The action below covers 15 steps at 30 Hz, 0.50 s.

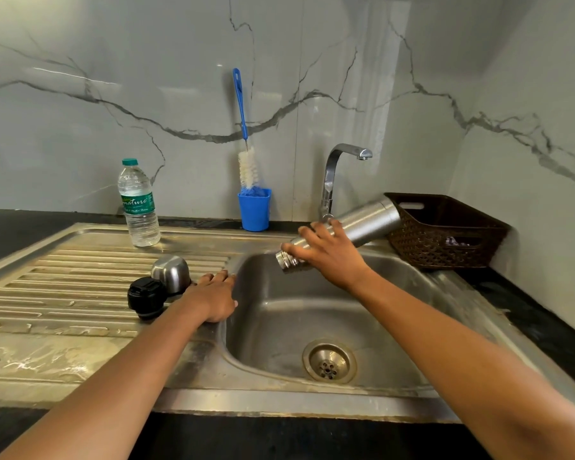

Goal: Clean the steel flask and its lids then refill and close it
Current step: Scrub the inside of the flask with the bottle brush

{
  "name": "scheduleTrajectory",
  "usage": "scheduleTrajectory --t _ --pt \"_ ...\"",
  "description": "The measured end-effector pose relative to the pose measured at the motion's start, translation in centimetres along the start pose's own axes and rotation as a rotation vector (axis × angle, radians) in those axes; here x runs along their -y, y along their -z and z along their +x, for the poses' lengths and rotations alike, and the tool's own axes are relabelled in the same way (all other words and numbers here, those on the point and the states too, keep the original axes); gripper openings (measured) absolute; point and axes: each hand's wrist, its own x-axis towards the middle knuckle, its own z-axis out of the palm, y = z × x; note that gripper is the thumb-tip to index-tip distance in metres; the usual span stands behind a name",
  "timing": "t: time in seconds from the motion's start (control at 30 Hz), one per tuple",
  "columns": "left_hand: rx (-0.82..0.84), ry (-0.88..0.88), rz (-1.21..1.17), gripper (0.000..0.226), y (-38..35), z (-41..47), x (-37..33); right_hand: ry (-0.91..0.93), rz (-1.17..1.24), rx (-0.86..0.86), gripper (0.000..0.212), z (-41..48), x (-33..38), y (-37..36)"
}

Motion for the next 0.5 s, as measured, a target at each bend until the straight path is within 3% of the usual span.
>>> scheduleTrajectory --t 0.1,0.17,0.27,0.4,0.5 --pt "-0.031 -0.006 -0.037 0.065 0.1 -0.1 0.0 -0.235 0.227 0.023 0.082 -0.1 -0.4 0.5" --pt "-0.074 -0.007 -0.075 0.066 0.3 -0.1 -0.2 -0.437 0.497 0.053 0.086 -0.1 -0.9 0.9" --pt "-0.158 -0.023 -0.148 0.068 0.5 -0.2 -0.6 -0.704 0.959 -0.043 0.094 -0.3 -1.5 1.5" --pt "-0.244 -0.165 -0.305 0.075 1.1 -1.0 -1.6 -0.910 1.411 -0.076 0.089 -0.8 -1.7 2.5" --pt "-0.230 -0.249 -0.518 0.095 1.3 -2.2 -3.3 -0.985 1.571 -0.114 0.089 -0.7 -1.4 3.8"
